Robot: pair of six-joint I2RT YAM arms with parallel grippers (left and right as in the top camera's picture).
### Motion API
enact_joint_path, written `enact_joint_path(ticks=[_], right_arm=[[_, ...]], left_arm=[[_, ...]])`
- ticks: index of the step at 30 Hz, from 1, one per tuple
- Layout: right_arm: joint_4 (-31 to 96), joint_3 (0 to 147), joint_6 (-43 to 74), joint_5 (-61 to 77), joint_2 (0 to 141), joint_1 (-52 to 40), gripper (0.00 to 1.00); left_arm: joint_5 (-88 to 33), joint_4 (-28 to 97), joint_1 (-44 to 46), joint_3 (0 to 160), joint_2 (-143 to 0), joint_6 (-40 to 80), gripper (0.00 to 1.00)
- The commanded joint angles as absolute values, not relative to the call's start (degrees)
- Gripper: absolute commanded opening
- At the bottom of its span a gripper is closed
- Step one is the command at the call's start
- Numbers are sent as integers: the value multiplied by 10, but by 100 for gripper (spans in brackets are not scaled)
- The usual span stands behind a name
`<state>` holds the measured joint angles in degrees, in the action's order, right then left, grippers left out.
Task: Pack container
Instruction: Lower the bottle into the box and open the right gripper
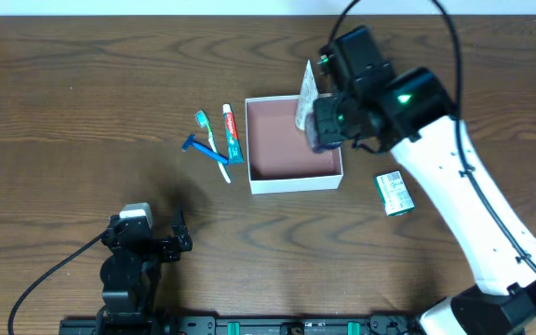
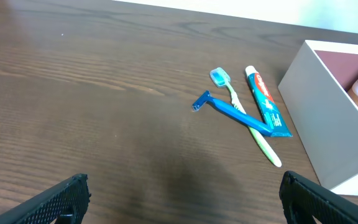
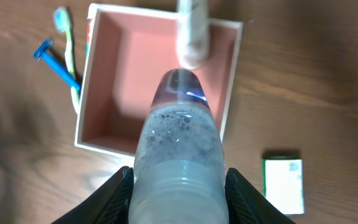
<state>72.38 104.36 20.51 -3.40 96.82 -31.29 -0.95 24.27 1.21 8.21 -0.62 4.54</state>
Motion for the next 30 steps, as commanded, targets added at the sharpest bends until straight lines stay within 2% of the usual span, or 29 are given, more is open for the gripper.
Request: enact_joint_path(ticks=[1, 18, 21, 26, 30], right_arm=[[723, 1050, 218, -49, 986, -319, 15], [695, 1050, 214, -56, 1113, -302, 16], [691, 1050, 214, -57, 1120, -298, 19], [689, 1050, 207, -58, 1123, -293, 32], [676, 1050, 196, -58, 1123, -288, 38]], left_arm=[[-9, 246, 9, 72, -2, 50, 98], [-9, 246, 9, 72, -2, 50, 98], [-9, 246, 9, 72, -2, 50, 98], [-9, 246, 9, 72, -2, 50, 98], [-9, 246, 9, 72, -2, 50, 98]])
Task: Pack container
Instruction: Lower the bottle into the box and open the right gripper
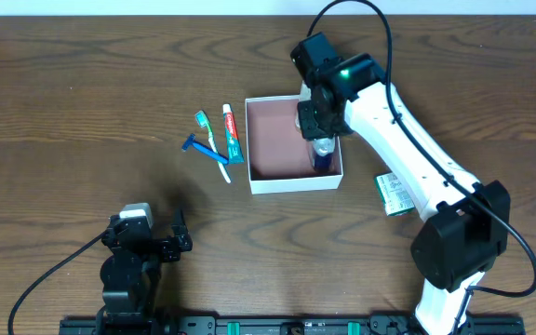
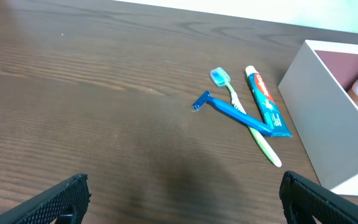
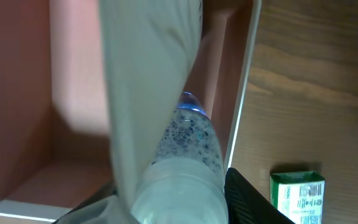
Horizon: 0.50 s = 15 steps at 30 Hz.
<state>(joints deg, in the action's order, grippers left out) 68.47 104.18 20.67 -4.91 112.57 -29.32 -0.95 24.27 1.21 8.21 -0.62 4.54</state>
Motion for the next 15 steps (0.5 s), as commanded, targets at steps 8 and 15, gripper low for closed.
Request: enact_joint_path(ticks=[8, 15], right_arm=[[678, 1050, 196, -58, 1123, -281, 63], [684, 1050, 197, -57, 1121, -281, 66]], left_arm=[[-9, 246, 9, 72, -2, 50, 98], [-9, 246, 9, 72, -2, 50, 98]])
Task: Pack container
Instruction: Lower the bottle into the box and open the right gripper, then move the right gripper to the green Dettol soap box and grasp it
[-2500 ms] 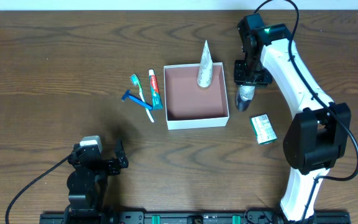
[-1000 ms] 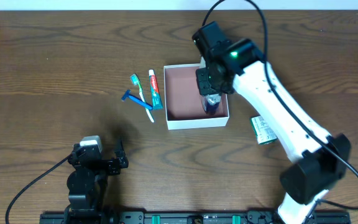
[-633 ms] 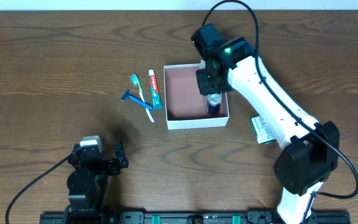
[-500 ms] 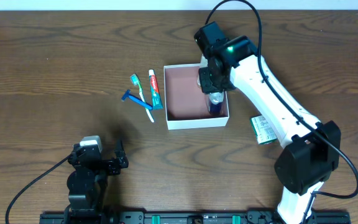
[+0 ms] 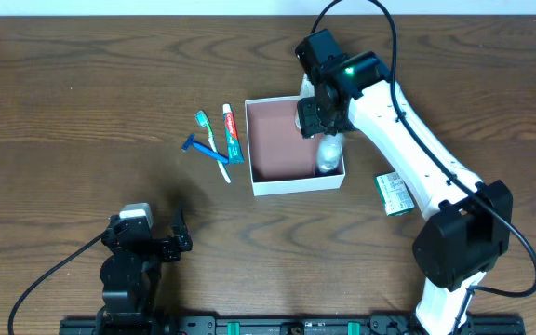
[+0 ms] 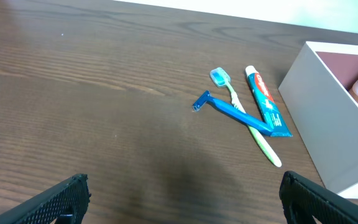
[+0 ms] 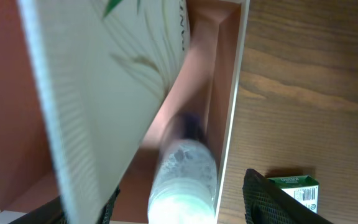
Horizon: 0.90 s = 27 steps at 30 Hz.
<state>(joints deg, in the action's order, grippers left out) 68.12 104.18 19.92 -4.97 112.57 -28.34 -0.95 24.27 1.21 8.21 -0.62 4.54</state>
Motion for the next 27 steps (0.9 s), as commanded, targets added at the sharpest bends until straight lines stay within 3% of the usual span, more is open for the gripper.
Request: enact_joint_path(ticks=[1, 12, 19, 27], right_arm=[[685, 1050, 197, -57, 1120, -281, 66], [694, 1050, 190, -66, 1013, -261, 78], [783, 1050, 190, -71, 922, -199, 88], [870, 1002, 190, -74, 920, -127, 94]], left_arm=[[-9, 246, 9, 72, -2, 50, 98], [-9, 246, 9, 72, -2, 50, 98], [-9, 246, 9, 72, -2, 50, 98], [-9, 246, 9, 72, -2, 50, 98]])
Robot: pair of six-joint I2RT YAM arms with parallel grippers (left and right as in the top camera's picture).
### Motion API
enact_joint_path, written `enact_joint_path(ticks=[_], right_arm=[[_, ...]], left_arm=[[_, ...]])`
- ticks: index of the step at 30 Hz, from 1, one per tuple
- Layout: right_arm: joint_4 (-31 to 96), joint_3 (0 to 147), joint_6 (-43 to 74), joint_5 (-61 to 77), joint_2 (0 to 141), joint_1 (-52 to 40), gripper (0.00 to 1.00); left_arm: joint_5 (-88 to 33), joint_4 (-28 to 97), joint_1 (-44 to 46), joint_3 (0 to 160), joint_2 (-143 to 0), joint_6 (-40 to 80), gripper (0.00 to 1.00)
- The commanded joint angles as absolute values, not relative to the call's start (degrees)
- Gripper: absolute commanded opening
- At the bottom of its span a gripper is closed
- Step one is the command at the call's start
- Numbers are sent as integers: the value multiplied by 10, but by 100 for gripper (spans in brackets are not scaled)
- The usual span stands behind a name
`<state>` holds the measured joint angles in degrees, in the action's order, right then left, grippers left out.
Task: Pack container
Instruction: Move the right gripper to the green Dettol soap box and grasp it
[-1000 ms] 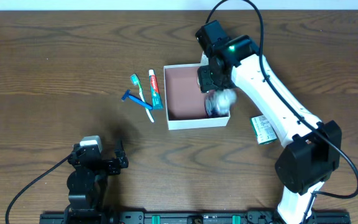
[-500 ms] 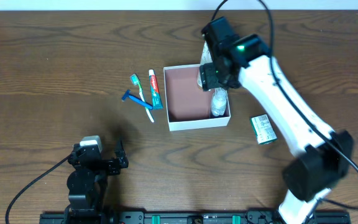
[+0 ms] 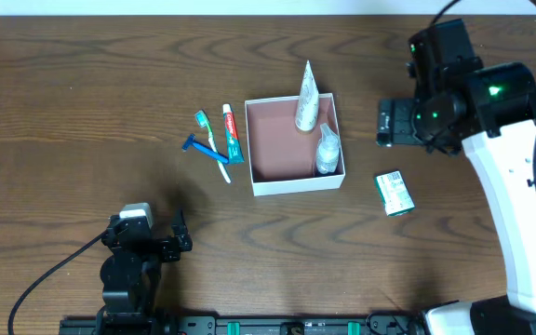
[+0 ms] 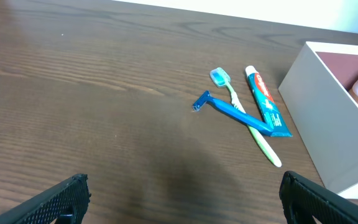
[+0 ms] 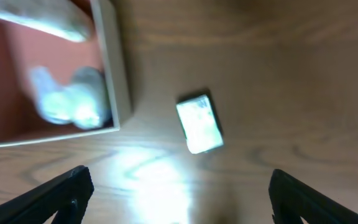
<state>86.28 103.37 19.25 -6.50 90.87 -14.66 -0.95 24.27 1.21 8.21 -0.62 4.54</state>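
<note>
The white box (image 3: 296, 184) with a pink inside holds a white tube (image 3: 307, 93) leaning on its far right corner and a clear bottle (image 3: 326, 151) by its right wall. The wrist views also show the box (image 4: 328, 137) (image 5: 114, 74), and the bottle (image 5: 73, 102) is blurred there. A toothbrush (image 3: 205, 130), blue razor (image 3: 207, 154) and toothpaste (image 3: 233, 133) lie left of the box. A small green carton (image 3: 394, 193) (image 5: 199, 123) lies to its right. My right gripper (image 3: 389, 124) (image 5: 179, 205) hangs open and empty right of the box. My left gripper (image 3: 180, 237) (image 4: 185, 205) rests open near the front edge.
In the left wrist view the razor (image 4: 229, 109), toothbrush (image 4: 244, 115) and toothpaste (image 4: 267, 102) lie together on the brown wooden table (image 3: 82, 112). A black rail (image 3: 268, 326) runs along the front edge.
My right gripper was open inside the box beside the bottle. It now sits higher and off to the right of the box, near the green carton. The bottle stays in the box.
My right gripper held the clear bottle above the box. Then it had the bottle down in the box's right side beside the white tube. Then its fingers stood open around the bottle. Now it is clear of the box and empty. The left arm has not moved.
</note>
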Motion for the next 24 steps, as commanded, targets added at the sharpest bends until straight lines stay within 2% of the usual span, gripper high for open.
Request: enact_joint_path(ticks=[1, 3, 13, 24], right_arm=[[867, 981, 189, -77, 920, -121, 96], [851, 939, 179, -76, 920, -112, 99], [630, 686, 99, -75, 921, -108, 99], [450, 553, 85, -93, 930, -104, 98]], left_arm=[[-9, 246, 9, 72, -2, 50, 98], [-9, 246, 9, 72, -2, 50, 98], [-9, 246, 9, 72, -2, 50, 98], [-9, 246, 9, 72, -2, 50, 98]])
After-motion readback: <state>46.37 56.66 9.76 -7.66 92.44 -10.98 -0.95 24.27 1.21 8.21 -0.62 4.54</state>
